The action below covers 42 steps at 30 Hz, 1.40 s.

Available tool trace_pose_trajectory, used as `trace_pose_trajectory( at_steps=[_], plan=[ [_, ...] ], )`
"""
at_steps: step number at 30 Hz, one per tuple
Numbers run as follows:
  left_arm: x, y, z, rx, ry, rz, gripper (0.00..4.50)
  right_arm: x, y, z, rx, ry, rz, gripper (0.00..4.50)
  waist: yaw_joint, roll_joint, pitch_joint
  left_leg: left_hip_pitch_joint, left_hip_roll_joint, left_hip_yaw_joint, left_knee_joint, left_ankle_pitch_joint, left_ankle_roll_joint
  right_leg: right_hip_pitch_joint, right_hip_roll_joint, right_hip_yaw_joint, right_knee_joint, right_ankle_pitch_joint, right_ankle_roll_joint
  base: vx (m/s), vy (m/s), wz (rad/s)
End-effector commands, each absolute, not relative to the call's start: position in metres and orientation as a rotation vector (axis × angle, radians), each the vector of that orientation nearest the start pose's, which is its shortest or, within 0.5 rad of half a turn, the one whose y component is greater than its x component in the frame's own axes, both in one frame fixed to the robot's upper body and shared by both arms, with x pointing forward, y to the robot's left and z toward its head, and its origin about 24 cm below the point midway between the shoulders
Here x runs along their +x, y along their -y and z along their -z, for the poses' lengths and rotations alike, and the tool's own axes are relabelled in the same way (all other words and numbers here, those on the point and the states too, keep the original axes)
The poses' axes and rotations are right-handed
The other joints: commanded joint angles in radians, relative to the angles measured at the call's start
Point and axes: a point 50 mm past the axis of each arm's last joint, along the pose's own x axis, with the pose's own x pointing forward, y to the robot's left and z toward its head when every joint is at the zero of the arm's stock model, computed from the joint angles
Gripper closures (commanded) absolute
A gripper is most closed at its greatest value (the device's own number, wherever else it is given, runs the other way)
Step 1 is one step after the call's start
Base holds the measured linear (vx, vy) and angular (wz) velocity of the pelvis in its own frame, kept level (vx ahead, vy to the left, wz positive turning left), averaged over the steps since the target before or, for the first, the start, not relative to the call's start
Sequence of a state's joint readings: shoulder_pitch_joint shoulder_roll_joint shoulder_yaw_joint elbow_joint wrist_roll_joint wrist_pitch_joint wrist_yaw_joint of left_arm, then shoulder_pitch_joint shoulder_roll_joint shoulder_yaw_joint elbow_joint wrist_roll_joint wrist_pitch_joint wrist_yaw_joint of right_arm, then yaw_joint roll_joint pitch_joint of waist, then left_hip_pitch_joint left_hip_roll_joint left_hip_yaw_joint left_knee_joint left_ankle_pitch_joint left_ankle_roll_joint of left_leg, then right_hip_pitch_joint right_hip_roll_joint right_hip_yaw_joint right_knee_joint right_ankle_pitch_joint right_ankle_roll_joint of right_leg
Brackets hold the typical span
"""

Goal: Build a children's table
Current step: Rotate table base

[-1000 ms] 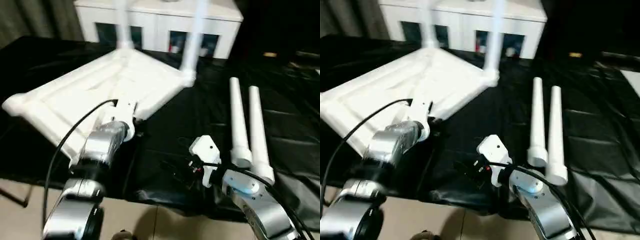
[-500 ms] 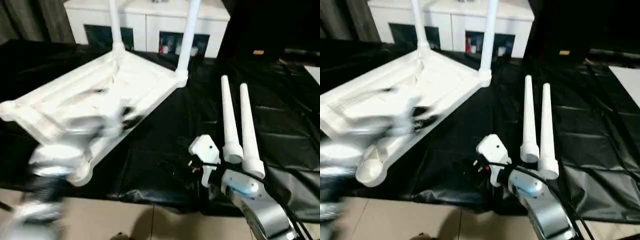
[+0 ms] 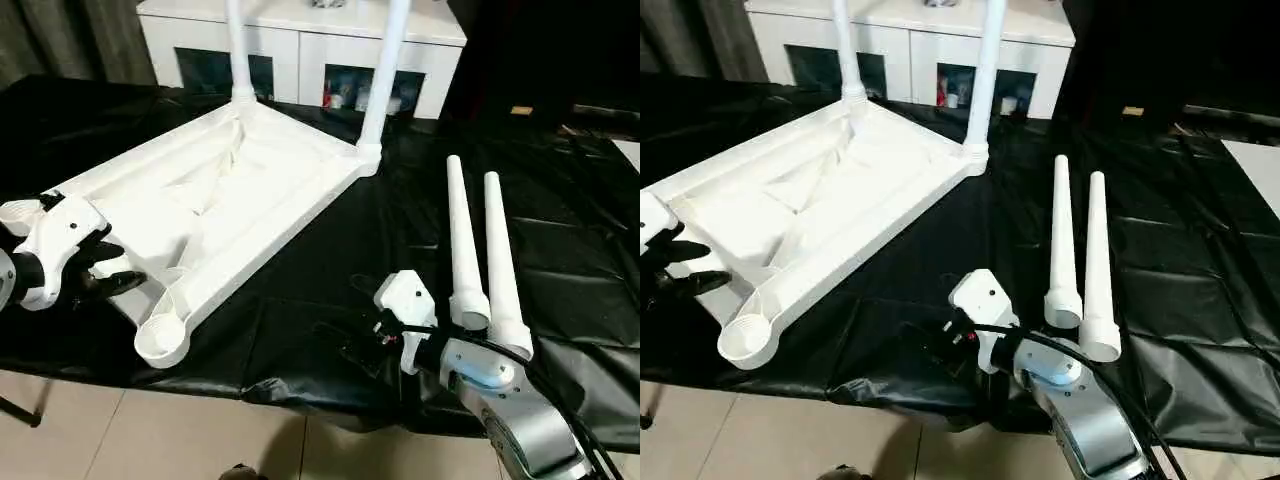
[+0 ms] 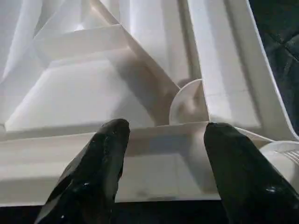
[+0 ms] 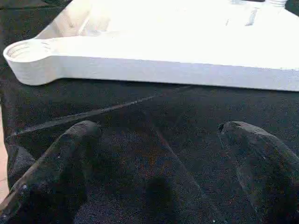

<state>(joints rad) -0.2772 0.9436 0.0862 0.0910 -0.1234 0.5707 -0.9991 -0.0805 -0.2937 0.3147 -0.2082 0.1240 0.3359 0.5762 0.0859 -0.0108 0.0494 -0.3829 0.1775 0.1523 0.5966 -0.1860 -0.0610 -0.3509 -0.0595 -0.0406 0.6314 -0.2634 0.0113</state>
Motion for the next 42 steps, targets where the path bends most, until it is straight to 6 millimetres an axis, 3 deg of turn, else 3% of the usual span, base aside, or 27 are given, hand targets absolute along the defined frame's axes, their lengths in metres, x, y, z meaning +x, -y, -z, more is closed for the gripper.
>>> trace_pose_trajectory(
  at_steps=[1, 2, 5, 9, 12, 15, 17, 21, 26, 27, 28, 36, 42],
  plan=[
    [0.269, -0.31, -0.14, 0.5, -0.606, 0.575, 1.51, 0.239, 0.096, -0.061, -0.172, -0.167, -0.912, 0.0, -0.004, 0.022, -0.053, 0.029, 0.048, -0.013, -0.084, -0.146, -0.018, 0.016, -0.074, 0.043, -0.055, 0.142, -0.214, 0.0, 0.0, 0.0],
    [0.265, -0.339, -0.138, 0.548, -0.704, 0.425, 1.51, 0.238, 0.096, -0.061, -0.173, -0.17, -0.913, 0.0, -0.004, 0.022, -0.053, 0.029, 0.048, -0.013, -0.084, -0.146, -0.018, 0.016, -0.074, 0.043, -0.055, 0.142, -0.214, 0.0, 0.0, 0.0],
    [0.254, -0.375, -0.132, 0.64, -0.864, 0.229, 1.51, 0.237, 0.097, -0.059, -0.175, -0.175, -0.91, 0.0, -0.016, 0.022, -0.054, 0.026, 0.044, -0.019, -0.087, -0.177, -0.017, 0.021, -0.072, 0.044, -0.058, 0.103, -0.174, 0.0, 0.0, 0.0],
    [0.247, -0.383, -0.123, 0.704, -0.952, 0.19, 1.51, 0.238, 0.096, -0.059, -0.177, -0.174, -0.905, 0.0, -0.024, 0.026, -0.052, 0.033, 0.053, -0.021, -0.09, -0.193, -0.026, 0.013, -0.074, 0.043, -0.057, 0.121, -0.206, 0.0, 0.0, 0.0],
    [0.255, -0.372, -0.122, 0.629, -0.855, 0.227, 1.51, 0.238, 0.097, -0.06, -0.175, -0.173, -0.906, 0.0, -0.016, 0.026, -0.053, 0.035, 0.053, -0.017, -0.087, -0.196, -0.03, 0.013, -0.077, 0.043, -0.055, 0.135, -0.234, 0.0, 0.0, 0.0],
    [0.255, -0.368, -0.118, 0.62, -0.874, 0.271, 1.51, 0.238, 0.097, -0.059, -0.176, -0.174, -0.908, 0.0, -0.011, 0.027, -0.054, 0.033, 0.051, -0.017, -0.089, -0.198, -0.036, 0.014, -0.075, 0.042, -0.054, 0.141, -0.23, 0.0, 0.0, 0.0],
    [0.253, -0.366, -0.112, 0.63, -0.908, 0.298, 1.51, 0.238, 0.096, -0.06, -0.175, -0.173, -0.908, 0.0, -0.012, 0.021, -0.052, 0.036, 0.052, -0.019, -0.093, -0.248, -0.045, 0.013, -0.076, 0.043, -0.058, 0.097, -0.219, 0.0, 0.0, 0.0],
    [0.254, -0.351, -0.101, 0.578, -0.907, 0.383, 1.51, 0.239, 0.096, -0.06, -0.174, -0.172, -0.908, 0.0, -0.01, 0.019, -0.05, 0.039, 0.054, -0.018, -0.096, -0.273, -0.049, 0.01, -0.079, 0.047, -0.062, 0.047, -0.221, 0.0, 0.0, 0.0],
    [0.256, -0.3, -0.077, 0.521, -0.89, 0.588, 1.51, 0.242, 0.096, -0.058, -0.177, -0.176, -0.882, 0.0, 0.001, 0.021, -0.053, 0.038, 0.054, -0.015, -0.093, -0.249, -0.051, 0.012, -0.079, 0.047, -0.058, 0.076, -0.228, 0.0, 0.0, 0.0],
    [0.256, -0.3, -0.077, 0.521, -0.89, 0.588, 1.51, 0.242, 0.096, -0.058, -0.177, -0.176, -0.882, 0.0, 0.002, 0.021, -0.054, 0.039, 0.055, -0.015, -0.094, -0.247, -0.052, 0.012, -0.079, 0.047, -0.059, 0.08, -0.229, 0.0, 0.0, 0.0],
    [0.258, -0.281, -0.073, 0.49, -0.863, 0.658, 1.51, 0.242, 0.095, -0.058, -0.155, -0.182, -0.882, 0.0, 0.002, 0.022, -0.052, 0.037, 0.051, -0.015, -0.094, -0.254, -0.051, 0.013, -0.077, 0.047, -0.059, 0.06, -0.222, 0.0, 0.0, 0.0],
    [0.261, -0.246, -0.067, 0.486, -0.823, 0.75, 1.51, 0.228, 0.087, -0.057, -0.108, -0.209, -1.012, 0.0, 0.002, 0.023, -0.049, 0.032, 0.051, -0.017, -0.096, -0.285, -0.051, 0.016, -0.077, 0.049, -0.067, -0.009, -0.21, 0.0, 0.0, 0.0],
    [0.27, -0.222, -0.068, 0.479, -0.714, 0.747, 1.51, 0.239, 0.096, -0.055, -0.158, -0.189, -0.896, 0.0, -0.002, 0.023, -0.046, 0.037, 0.051, -0.016, -0.094, -0.316, -0.055, 0.009, -0.077, 0.053, -0.076, -0.092, -0.209, 0.0, 0.0, 0.0]
  ],
)
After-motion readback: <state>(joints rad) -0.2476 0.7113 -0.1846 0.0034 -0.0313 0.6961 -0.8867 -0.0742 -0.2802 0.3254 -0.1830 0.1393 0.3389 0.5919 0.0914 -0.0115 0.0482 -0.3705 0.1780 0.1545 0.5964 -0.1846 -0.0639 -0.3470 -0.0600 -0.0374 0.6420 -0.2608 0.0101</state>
